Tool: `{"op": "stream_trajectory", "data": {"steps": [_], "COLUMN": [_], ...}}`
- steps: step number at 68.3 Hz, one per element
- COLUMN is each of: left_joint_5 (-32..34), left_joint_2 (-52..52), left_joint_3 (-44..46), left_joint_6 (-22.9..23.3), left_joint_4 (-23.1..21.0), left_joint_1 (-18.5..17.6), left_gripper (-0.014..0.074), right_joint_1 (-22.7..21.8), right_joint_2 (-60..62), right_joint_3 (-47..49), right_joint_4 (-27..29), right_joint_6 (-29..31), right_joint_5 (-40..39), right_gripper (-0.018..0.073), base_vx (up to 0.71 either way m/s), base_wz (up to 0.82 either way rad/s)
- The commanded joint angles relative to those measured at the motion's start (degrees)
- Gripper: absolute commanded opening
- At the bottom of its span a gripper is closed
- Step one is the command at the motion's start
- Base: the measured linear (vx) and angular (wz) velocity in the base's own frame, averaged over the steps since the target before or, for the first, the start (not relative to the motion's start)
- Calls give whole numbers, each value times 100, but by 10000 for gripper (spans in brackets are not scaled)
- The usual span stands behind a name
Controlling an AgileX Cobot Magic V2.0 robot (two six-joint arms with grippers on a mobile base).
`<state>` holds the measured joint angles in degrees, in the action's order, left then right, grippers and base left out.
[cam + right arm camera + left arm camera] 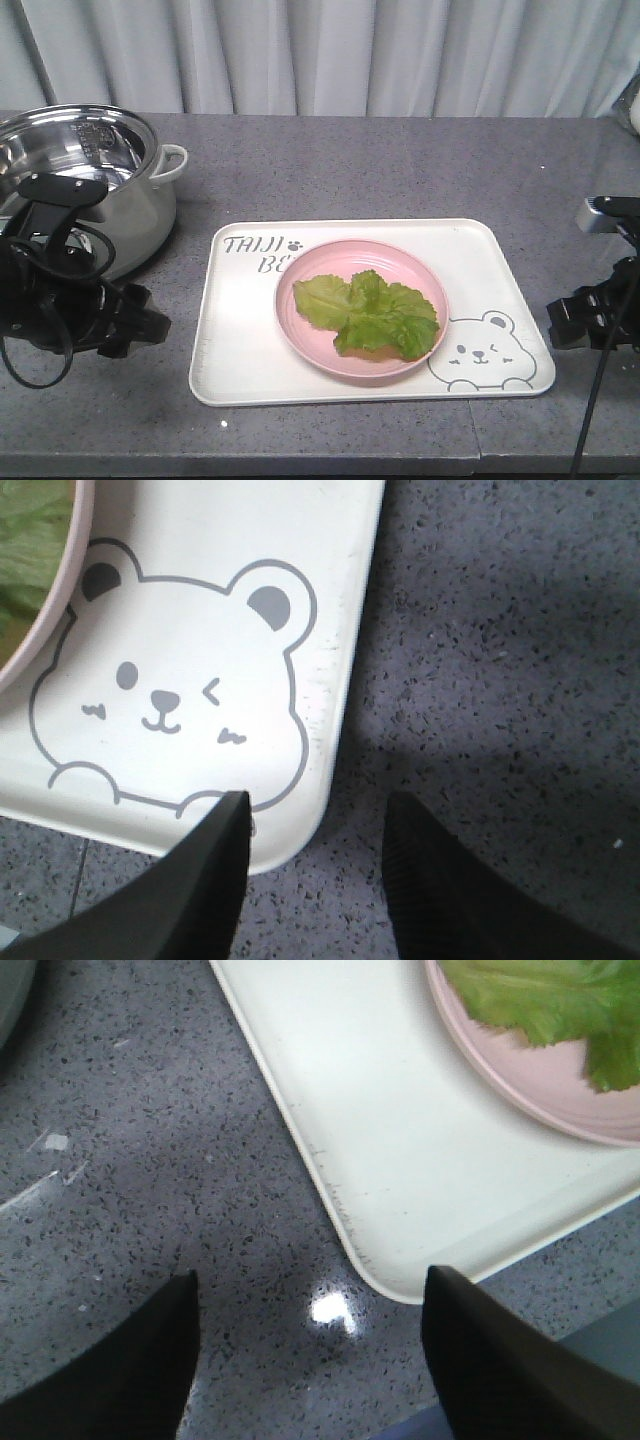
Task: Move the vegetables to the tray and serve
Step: 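Lower both grippers to the tray's near corners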
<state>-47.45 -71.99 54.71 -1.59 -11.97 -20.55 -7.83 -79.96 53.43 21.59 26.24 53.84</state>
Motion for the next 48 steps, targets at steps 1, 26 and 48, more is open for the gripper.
{"op": "stream_trajectory", "data": {"steps": [1, 26, 48], "left_joint_5": [427, 692, 933], "left_joint_2": [141, -529, -1182], "left_joint_3": [102, 102, 102], "left_joint_6": [239, 332, 318], "left_joint_4": [-63, -409, -575], "left_joint_1": [10, 10, 10], "left_gripper": [470, 470, 470], "right_joint_1": [-13, -13, -13], "right_joint_2": [6, -532, -862], "right_joint_3": [140, 140, 140], "right_joint_4": [213, 617, 991], "right_joint_6": [165, 693, 1087], "right_joint_5": [-276, -504, -585], "right_gripper": [305, 305, 305], "base_vx": [0, 0, 0], "base_wz": [0, 0, 0]}}
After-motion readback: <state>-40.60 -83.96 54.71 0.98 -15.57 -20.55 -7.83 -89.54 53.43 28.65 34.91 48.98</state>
